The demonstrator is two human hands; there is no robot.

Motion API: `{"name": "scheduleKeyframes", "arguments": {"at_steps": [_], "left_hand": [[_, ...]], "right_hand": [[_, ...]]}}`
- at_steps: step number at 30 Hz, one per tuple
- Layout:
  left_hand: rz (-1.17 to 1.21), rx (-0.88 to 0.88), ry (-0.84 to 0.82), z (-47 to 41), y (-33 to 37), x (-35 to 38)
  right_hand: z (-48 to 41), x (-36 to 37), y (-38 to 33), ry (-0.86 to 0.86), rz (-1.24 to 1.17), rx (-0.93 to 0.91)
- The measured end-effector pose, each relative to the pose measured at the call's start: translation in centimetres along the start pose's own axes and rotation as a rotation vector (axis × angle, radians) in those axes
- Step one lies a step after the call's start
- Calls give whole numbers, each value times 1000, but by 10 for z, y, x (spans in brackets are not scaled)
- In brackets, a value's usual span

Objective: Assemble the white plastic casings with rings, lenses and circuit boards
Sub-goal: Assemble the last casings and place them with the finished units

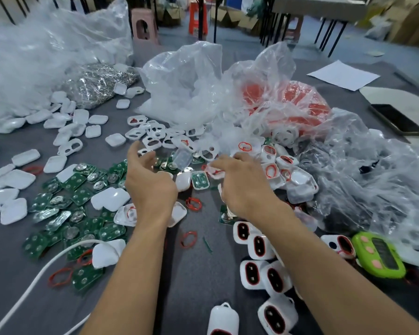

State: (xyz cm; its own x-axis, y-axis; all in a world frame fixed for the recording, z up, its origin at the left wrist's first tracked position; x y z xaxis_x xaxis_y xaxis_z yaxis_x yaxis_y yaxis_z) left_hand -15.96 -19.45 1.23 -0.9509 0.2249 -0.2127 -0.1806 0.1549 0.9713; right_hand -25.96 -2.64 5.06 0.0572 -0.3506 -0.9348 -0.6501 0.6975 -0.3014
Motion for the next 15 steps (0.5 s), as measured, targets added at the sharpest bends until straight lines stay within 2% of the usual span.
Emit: {"name": "scheduleKeyframes", "arguments": {"at_steps": [3, 8, 12, 15], "left_hand": [[23, -24, 28, -2, -1, -1], [119, -150, 129, -13, -12, -7], [80, -188, 108, -14, -15, -5], [45, -190, 61, -17, -18, -1]], "right_hand": [[-15, 4, -12, -204, -208, 12], [-65, 12, -34, -98, -271, 25], [-106, 31, -49, -20, -274, 53], [-129, 49, -65, -38, -160, -37]]}}
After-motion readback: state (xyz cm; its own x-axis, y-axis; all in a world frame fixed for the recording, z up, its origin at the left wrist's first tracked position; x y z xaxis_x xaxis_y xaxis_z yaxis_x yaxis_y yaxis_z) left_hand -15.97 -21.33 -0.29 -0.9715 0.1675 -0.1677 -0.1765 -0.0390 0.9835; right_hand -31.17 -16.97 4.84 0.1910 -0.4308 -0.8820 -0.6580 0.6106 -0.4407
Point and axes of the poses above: each hand's wrist, its own z-axis away from the middle knuckle, its own x-axis out of the palm, y = z × x, the point moved 7 cm from there along -z, towards the middle knuckle, and after that the axes turned 10 degrees about y, right-handed, at the moved point
